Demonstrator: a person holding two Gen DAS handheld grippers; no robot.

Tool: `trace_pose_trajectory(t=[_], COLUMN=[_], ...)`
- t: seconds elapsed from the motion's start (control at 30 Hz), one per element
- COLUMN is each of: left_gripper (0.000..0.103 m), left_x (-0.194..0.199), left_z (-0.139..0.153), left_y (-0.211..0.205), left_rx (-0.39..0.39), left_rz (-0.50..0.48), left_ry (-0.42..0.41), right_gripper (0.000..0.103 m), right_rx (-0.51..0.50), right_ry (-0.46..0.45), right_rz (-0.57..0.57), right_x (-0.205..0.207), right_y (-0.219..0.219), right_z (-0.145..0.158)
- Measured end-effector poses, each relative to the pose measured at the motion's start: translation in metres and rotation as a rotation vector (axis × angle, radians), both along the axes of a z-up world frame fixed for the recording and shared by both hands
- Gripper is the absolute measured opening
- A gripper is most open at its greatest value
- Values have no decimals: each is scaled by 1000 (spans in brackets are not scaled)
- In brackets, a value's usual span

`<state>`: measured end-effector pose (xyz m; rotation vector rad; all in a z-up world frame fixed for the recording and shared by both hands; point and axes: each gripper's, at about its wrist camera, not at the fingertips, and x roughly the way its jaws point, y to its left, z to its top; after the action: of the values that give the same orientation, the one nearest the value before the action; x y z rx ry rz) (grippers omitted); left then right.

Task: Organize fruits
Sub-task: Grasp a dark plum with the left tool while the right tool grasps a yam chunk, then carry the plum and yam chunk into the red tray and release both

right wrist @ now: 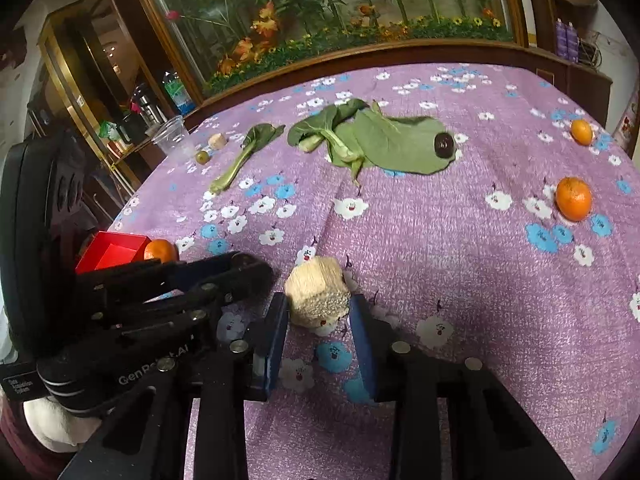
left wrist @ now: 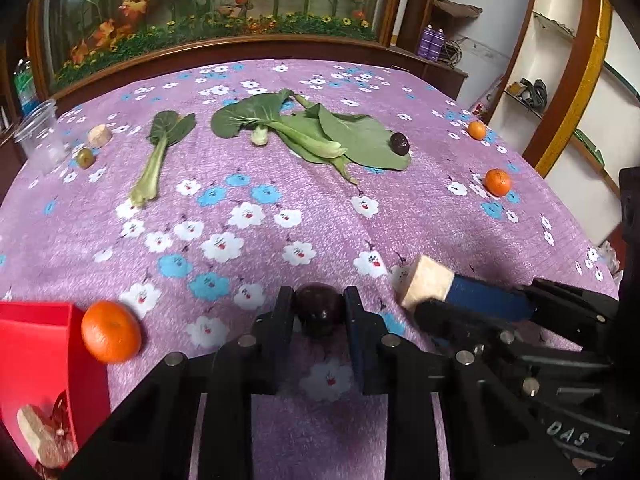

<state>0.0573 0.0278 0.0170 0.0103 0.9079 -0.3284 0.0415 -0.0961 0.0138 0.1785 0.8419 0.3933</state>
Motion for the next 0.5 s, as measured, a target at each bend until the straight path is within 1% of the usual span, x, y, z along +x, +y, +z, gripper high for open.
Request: trace_pose_trajectory(t=[0.03, 0.07, 0.1, 0.23, 0.3, 0.37, 0.4, 0.43, 0.5], left_gripper=[23, 23, 23, 23, 23, 23, 23, 23, 23], left_x=[-3, -6, -10, -30, -40, -50, -54, -57, -64], left_z=[1, 3, 6, 17, 21, 24, 24, 24, 22], left_y=[2, 4, 8, 22, 30, 37, 40, 42, 46], left_rx=[0, 1, -1, -27, -48, -65, -75, -83, -105], left_rz=[8, 17, 30, 70, 92, 111, 120, 126, 141], left_ry=[-2, -4, -7, -22, -27, -34, -33, -31, -26], right_gripper=[31, 22, 17, 17, 17, 34, 51, 59, 59], right_rx=[4, 10, 10, 0, 17, 19, 11, 4, -4], right_ry=[-8, -18, -26, -34, -33, -26, -27, -26, -26], right_rz=[0, 2, -1, -6, -23, -33, -44, -42, -33], right_x=[-1, -2, -3, -3, -2, 0, 1, 1, 3], right_y=[0, 0, -1, -1, -4, -5, -5, -4, 0], right_z=[1, 4, 5, 6, 6, 5, 3, 3, 2])
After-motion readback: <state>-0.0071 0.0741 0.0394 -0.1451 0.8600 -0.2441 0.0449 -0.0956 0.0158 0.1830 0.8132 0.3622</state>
